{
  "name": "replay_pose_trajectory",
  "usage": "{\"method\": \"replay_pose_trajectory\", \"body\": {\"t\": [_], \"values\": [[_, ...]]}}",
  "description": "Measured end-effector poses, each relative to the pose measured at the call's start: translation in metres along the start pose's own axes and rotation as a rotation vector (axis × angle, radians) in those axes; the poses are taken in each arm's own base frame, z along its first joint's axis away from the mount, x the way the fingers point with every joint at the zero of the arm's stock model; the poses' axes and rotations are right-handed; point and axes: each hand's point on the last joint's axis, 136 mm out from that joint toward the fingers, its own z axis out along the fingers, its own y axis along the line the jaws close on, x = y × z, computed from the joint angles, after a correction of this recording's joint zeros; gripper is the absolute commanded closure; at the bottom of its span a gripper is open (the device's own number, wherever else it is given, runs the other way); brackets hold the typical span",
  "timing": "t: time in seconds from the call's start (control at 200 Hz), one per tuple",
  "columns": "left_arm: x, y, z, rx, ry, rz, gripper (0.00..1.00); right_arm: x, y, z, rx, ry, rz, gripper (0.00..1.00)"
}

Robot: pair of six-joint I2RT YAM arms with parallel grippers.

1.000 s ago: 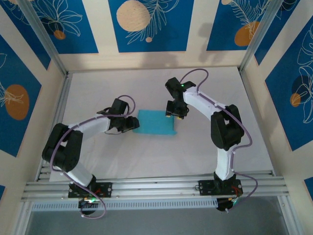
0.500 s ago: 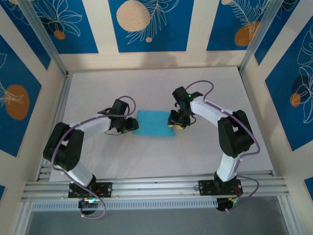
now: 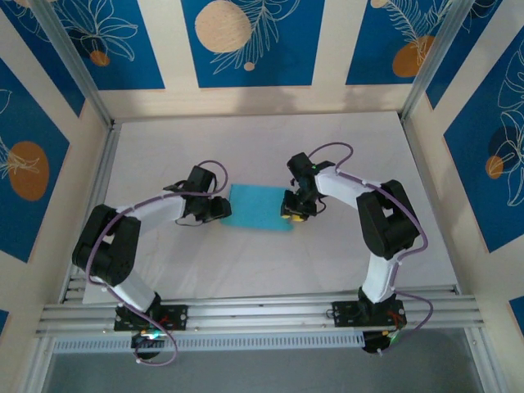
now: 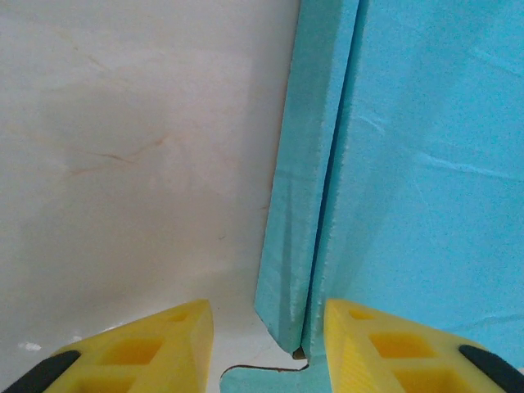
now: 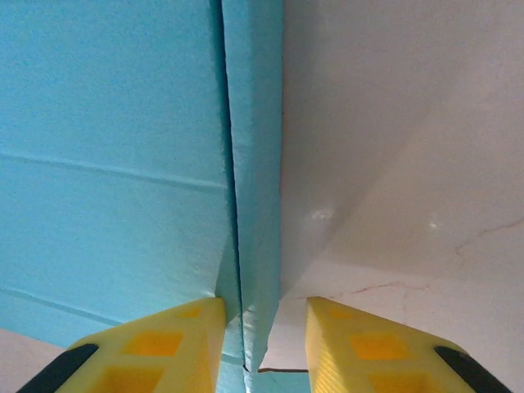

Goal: Fold the paper box

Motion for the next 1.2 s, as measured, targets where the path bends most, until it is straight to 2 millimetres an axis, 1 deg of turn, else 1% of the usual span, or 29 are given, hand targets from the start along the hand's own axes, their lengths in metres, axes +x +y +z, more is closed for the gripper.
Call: {"method": "replay_pose_trajectory", "body": {"t": [0.095,0.14,0.2,0.235,0.275,0.37,0.405,0.47,0.535,0.545,0.59,0.605,0.625,0.73,0.845,0.895,0.945,1.04,1.116,1.201], "values": [[0.000,0.000,0.000,-0.001,-0.001,0.007,0.59,0.000,-0.001,-0.002,0.004,-0.012,-0.003,0.65],[-0.001,-0.001,-0.004,0.000,-0.008,0.016,0.57,0.001,-0.003,-0.005,0.012,-0.026,-0.007,0.64],[-0.004,-0.003,-0.012,0.001,-0.031,0.036,0.51,0.002,-0.006,-0.010,0.024,-0.041,-0.013,0.56],[-0.007,-0.006,-0.020,0.006,-0.050,0.053,0.45,0.003,-0.005,-0.015,0.024,-0.052,-0.018,0.53],[-0.011,-0.011,-0.030,0.016,-0.077,0.077,0.42,0.003,-0.003,-0.024,0.014,-0.074,-0.028,0.52],[-0.027,-0.029,-0.056,0.057,-0.154,0.137,0.34,-0.002,0.009,-0.054,-0.032,-0.163,-0.068,0.51],[-0.033,-0.035,-0.065,0.073,-0.182,0.159,0.30,-0.004,0.013,-0.066,-0.056,-0.197,-0.083,0.53],[-0.041,-0.044,-0.076,0.092,-0.223,0.188,0.27,-0.007,0.021,-0.084,-0.096,-0.250,-0.116,0.64],[-0.045,-0.046,-0.083,0.094,-0.248,0.199,0.24,-0.010,0.027,-0.094,-0.131,-0.283,-0.137,0.72],[-0.045,-0.046,-0.084,0.095,-0.252,0.203,0.22,-0.011,0.028,-0.096,-0.134,-0.289,-0.145,0.73],[-0.045,-0.047,-0.087,0.102,-0.274,0.212,0.06,-0.013,0.031,-0.098,-0.152,-0.300,-0.154,0.79],[-0.045,-0.047,-0.089,0.105,-0.281,0.217,0.02,-0.013,0.032,-0.099,-0.155,-0.302,-0.157,0.80],[-0.045,-0.047,-0.090,0.113,-0.295,0.222,0.00,-0.014,0.033,-0.099,-0.162,-0.304,-0.161,0.81],[-0.039,-0.045,-0.095,0.138,-0.336,0.232,0.00,-0.014,0.034,-0.092,-0.164,-0.283,-0.181,0.82],[-0.042,-0.044,-0.092,0.129,-0.340,0.236,0.00,-0.014,0.030,-0.071,-0.132,-0.232,-0.182,0.83],[-0.045,-0.043,-0.089,0.116,-0.333,0.241,0.01,-0.014,0.026,-0.063,-0.112,-0.213,-0.177,0.83],[-0.048,-0.042,-0.086,0.099,-0.333,0.246,0.05,-0.014,0.023,-0.059,-0.098,-0.204,-0.174,0.83],[-0.051,-0.035,-0.078,0.062,-0.322,0.245,0.13,-0.015,0.020,-0.058,-0.083,-0.208,-0.173,0.83],[-0.053,-0.028,-0.066,0.032,-0.293,0.228,0.19,-0.015,0.019,-0.056,-0.070,-0.211,-0.179,0.83],[-0.049,-0.021,-0.049,0.010,-0.244,0.207,0.24,-0.014,0.016,-0.051,-0.057,-0.200,-0.179,0.83]]}}
